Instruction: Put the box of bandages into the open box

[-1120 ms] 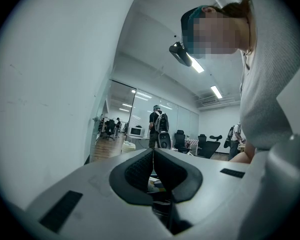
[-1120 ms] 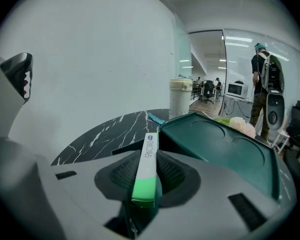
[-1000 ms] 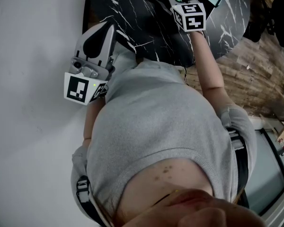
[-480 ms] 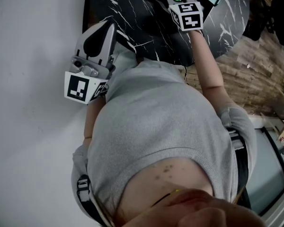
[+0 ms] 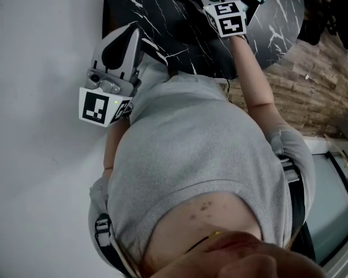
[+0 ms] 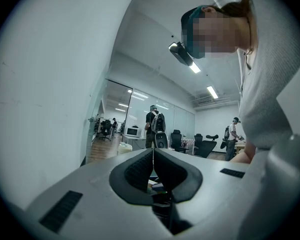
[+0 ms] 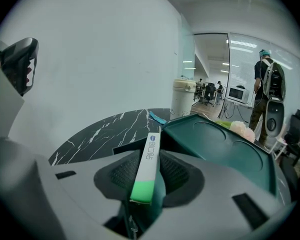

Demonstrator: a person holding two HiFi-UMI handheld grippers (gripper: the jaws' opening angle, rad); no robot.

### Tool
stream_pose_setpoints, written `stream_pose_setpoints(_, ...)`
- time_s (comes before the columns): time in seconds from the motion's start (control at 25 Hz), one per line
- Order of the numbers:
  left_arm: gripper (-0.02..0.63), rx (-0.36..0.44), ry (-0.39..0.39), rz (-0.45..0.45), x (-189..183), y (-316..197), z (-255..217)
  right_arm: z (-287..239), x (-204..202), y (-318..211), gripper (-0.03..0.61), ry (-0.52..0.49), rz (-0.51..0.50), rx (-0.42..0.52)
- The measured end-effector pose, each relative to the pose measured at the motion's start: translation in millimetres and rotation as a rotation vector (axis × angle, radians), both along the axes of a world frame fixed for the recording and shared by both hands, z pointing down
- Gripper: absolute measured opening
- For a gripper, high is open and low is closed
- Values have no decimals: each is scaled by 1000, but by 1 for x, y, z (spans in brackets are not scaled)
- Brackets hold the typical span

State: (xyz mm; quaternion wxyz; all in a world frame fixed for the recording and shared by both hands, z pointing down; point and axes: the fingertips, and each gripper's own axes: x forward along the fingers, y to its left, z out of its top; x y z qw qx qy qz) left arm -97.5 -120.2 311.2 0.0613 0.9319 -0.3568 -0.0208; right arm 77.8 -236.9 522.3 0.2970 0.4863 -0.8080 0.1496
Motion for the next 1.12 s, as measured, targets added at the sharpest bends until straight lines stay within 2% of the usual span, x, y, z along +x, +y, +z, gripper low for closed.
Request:
stream_pose_setpoints(0.16, 12, 3, -4, 13, 1, -2, -2, -3, 1, 1, 176, -13, 11, 6)
stream_pose_setpoints(0.56, 12, 4, 6, 42, 7, -9, -3, -18, 5, 2, 179, -30, 25, 58)
stream_pose_setpoints(1.12, 12, 21, 6, 118, 26, -15, -9, -57, 6, 13, 178, -124, 51, 125)
